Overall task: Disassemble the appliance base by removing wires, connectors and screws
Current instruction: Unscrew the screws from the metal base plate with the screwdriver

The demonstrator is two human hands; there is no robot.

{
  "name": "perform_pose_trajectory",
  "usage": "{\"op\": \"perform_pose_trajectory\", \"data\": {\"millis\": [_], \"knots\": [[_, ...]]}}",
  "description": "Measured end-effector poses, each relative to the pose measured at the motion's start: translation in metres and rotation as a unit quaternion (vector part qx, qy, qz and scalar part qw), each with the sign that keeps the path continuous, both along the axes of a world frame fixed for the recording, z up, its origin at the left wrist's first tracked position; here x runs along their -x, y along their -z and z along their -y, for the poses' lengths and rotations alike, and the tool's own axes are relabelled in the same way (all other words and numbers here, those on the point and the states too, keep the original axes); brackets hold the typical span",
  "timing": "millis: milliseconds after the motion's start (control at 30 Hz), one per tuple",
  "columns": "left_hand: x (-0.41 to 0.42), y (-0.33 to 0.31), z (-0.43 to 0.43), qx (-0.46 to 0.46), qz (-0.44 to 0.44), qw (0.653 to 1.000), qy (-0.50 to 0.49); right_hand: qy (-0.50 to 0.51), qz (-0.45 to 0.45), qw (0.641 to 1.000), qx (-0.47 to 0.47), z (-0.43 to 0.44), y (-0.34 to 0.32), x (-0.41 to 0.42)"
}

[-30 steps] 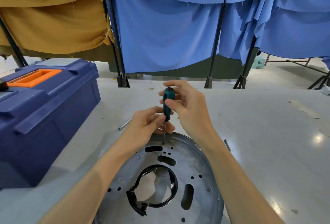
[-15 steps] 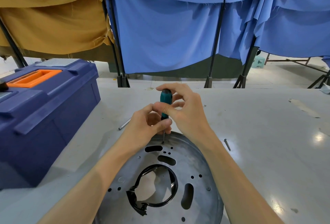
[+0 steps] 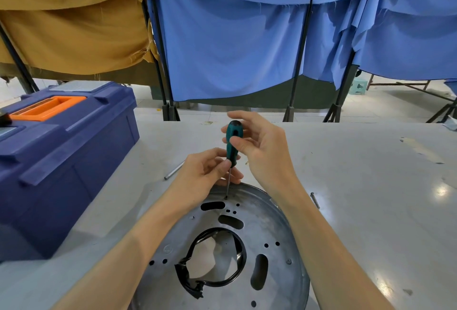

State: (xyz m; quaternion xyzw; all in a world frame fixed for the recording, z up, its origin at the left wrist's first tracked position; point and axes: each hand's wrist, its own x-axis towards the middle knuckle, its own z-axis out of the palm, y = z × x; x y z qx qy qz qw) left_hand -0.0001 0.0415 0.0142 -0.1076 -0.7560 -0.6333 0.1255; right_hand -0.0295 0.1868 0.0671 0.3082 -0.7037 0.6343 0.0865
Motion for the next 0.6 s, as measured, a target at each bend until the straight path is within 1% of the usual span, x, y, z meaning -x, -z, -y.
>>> {"op": "perform_pose_trajectory", "data": {"millis": [100,200,267,333,400,500,600], "knots": [[-0.0001,-0.0005,0.0018,0.006,-0.001,1.0,-0.017,-0.015,-0.017,1.0,-0.02,0.0024,0.0012,-0.0029],[-0.0019,-0.0032,0.0012,0.013,-0.002,1.0,-0.016,0.016,-0.034,0.998,-0.052,0.0052,0.0032,-0.0038],[-0.0019,-0.0026,0.0002,0.007,0.001,1.0,-0.004,0.02,-0.018,0.999,-0.028,0.0035,0.0015,-0.0024],[-0.0007,-0.0012,0.0004,0.001,0.005,1.0,-0.01,0.003,0.001,1.0,-0.005,0.0012,-0.0002,-0.0013],[0.0006,-0.0001,0.0019,0.002,0.005,1.0,-0.021,-0.007,-0.005,1.0,-0.01,0.0017,-0.0002,-0.0019],[-0.0007,-0.0024,0.0019,0.023,0.001,0.999,-0.027,0.014,-0.027,0.999,-0.044,0.0054,0.003,-0.0041],[-0.002,-0.0022,0.001,0.028,-0.005,1.0,-0.011,0.031,-0.018,0.999,-0.023,0.0041,0.0021,-0.0023]]}}
